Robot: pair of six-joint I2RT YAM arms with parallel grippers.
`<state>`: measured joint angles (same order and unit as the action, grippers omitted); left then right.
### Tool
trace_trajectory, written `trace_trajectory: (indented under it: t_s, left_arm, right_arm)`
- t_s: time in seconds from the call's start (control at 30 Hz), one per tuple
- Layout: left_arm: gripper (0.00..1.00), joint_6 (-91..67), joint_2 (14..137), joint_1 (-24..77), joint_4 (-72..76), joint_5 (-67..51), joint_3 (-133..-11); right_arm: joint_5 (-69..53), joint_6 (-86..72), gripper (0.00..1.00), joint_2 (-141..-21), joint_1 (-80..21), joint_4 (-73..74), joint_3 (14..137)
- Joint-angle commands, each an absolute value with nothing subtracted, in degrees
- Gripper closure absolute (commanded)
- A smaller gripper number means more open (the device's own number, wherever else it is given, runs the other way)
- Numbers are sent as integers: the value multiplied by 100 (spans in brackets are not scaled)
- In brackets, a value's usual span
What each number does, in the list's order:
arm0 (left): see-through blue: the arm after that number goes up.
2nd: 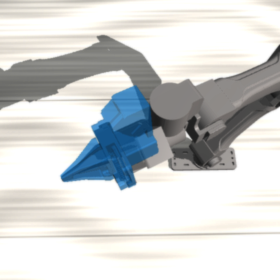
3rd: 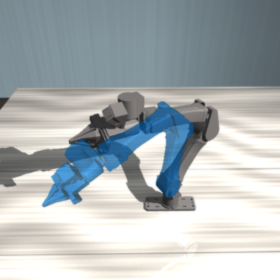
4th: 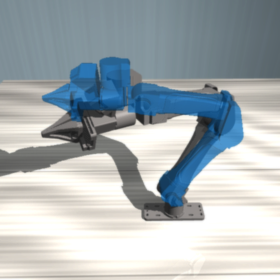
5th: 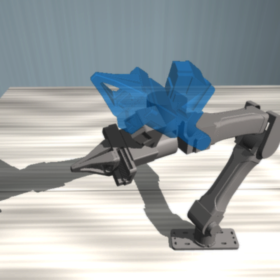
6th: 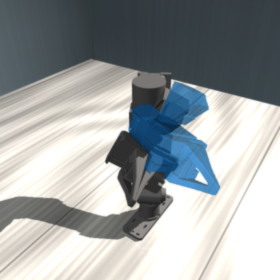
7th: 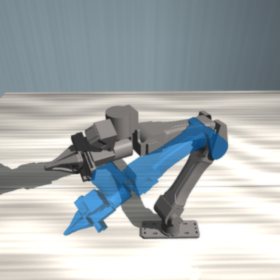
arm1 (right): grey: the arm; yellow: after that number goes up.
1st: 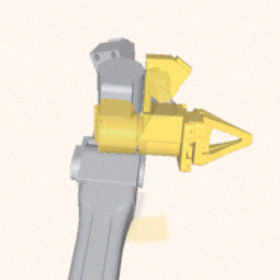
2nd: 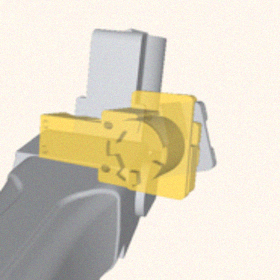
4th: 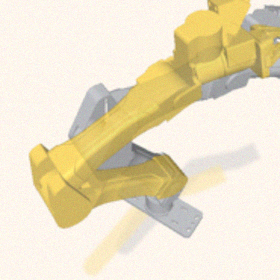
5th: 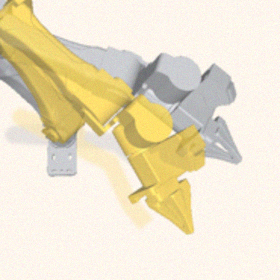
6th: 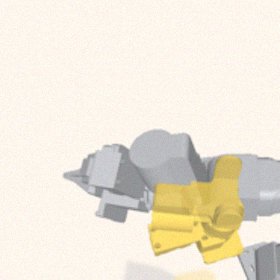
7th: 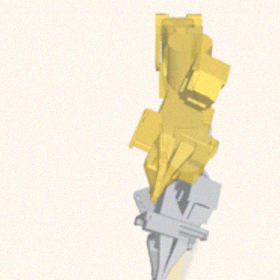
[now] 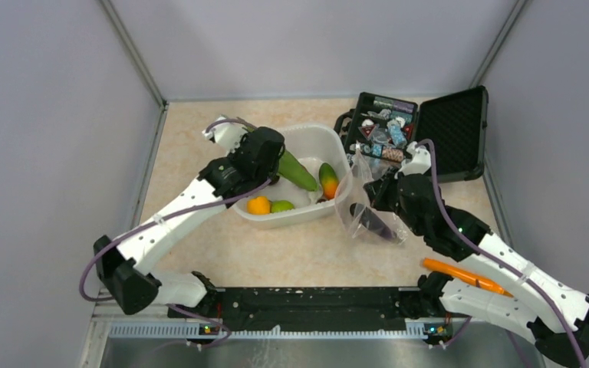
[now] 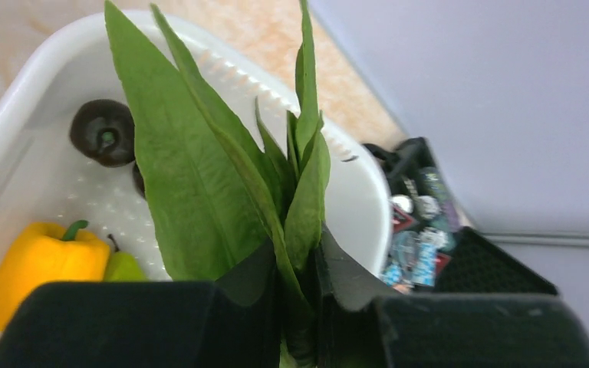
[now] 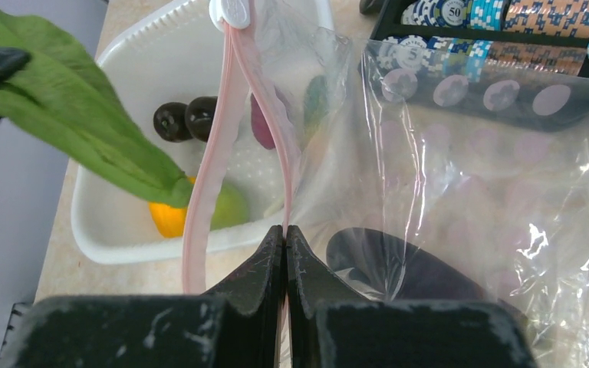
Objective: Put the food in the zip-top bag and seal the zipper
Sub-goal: Pick up the fake vegetable from the bin.
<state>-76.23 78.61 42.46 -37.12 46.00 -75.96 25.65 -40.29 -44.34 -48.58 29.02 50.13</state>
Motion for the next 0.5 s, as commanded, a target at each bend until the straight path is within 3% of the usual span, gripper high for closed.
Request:
trace_trajectory:
  t_s: [0.0,0.17,0.37,0.47]
  left_arm:
    - [84,-7194,7052,4444,-2584,4973,-7293]
    - [84,-7232,6623,4626,-2259,4788,-7048]
    - [92,-7717,6552,4974,-2280,5004,-6880]
    - [92,-7699,6721,5171,-2258,5238,-7004]
  right_arm:
    - [2681,-4144,100,-4700,-4805,2350,5090]
    - [2871,-4298,100,-4942,-4804,2053,5197]
    - [2929,-4596,100,-5103,-4805,1518,5120]
    - [2902,-4572,100,-5264,-4801,1371,5200]
